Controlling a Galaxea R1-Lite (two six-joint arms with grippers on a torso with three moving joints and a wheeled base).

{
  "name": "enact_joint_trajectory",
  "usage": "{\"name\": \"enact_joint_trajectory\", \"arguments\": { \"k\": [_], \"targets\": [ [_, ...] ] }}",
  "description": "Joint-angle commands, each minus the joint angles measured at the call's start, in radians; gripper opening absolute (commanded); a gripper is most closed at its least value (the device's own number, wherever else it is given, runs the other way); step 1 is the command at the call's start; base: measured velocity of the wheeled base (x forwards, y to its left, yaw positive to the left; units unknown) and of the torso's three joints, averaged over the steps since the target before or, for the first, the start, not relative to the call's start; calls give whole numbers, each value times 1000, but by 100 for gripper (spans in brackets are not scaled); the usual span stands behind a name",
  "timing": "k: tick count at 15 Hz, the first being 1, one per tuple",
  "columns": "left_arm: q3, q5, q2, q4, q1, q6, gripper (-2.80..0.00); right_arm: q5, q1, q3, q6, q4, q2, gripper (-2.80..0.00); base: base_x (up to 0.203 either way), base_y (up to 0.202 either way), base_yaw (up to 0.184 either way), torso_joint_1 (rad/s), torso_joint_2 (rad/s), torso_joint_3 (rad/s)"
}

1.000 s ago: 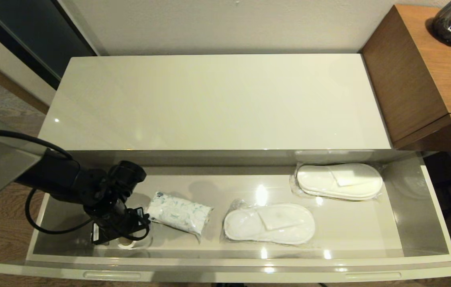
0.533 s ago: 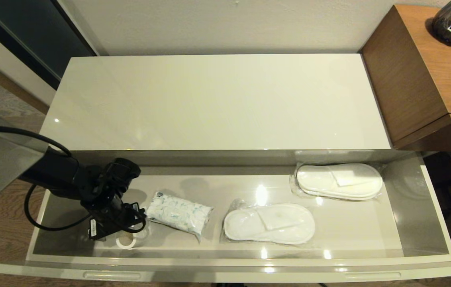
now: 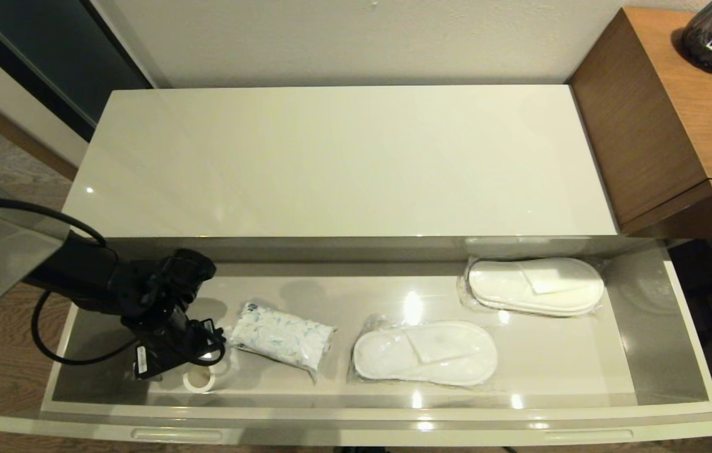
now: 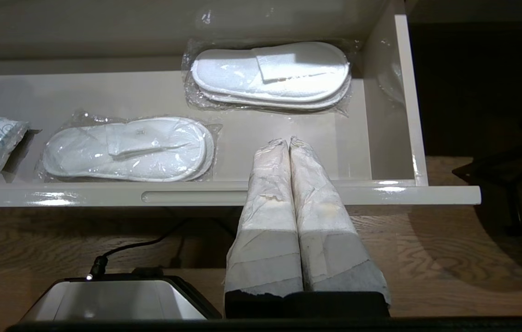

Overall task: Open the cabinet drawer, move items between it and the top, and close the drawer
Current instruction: Take out the tissue from the drawer

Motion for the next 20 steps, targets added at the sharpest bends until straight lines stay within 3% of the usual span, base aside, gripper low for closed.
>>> {"name": "enact_joint_trajectory", "arguments": {
  "k": [1, 4, 9, 20],
  "targets": [
    [-8, 2, -8, 0, -5, -7, 0, 0, 0, 2, 0, 0, 0, -280, 0, 0, 0, 0, 0, 0],
    [3, 3, -3, 0, -3, -8, 0, 0, 0, 0, 0, 0, -2, -280, 0, 0, 0, 0, 0, 0],
    [10, -116, 19, -35, 1, 1, 0, 0, 0, 0, 0, 0, -2, -280, 0, 0, 0, 0, 0, 0],
    [3, -198, 81, -49, 0, 1, 0, 0, 0, 0, 0, 0, -2, -280, 0, 0, 0, 0, 0, 0]
  ]
}}
